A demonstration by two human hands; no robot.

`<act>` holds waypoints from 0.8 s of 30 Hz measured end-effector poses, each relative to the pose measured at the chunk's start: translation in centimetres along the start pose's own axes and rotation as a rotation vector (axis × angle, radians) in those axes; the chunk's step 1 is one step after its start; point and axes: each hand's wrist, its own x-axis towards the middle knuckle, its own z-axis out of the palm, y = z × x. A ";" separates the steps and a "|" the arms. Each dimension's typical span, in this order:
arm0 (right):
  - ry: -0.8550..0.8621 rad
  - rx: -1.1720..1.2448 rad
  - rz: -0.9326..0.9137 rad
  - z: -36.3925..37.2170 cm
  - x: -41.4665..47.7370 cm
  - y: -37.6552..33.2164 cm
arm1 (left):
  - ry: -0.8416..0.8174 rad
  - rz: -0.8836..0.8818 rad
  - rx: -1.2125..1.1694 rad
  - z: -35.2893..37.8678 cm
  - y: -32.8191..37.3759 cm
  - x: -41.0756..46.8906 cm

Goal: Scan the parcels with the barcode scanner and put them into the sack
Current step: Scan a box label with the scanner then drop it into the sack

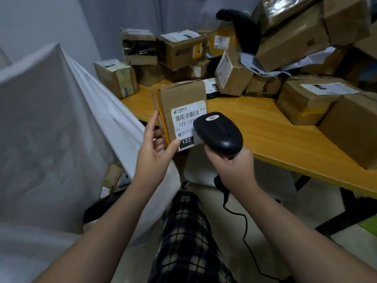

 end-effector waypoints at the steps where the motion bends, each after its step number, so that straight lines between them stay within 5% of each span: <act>1: -0.048 -0.005 0.025 1.5 0.1 0.2 | 0.056 -0.005 0.041 -1.9 -1.2 -0.4; 9: -0.407 -0.248 0.022 12.6 2.5 2.0 | 0.401 -0.302 0.487 -16.7 -12.5 0.4; 16: -0.655 -0.463 0.048 19.3 3.3 5.1 | 0.039 -0.561 1.191 -19.1 -19.7 2.3; 24: -0.729 -0.477 0.054 20.7 3.0 8.6 | -0.127 -0.558 1.372 -19.1 -25.0 2.9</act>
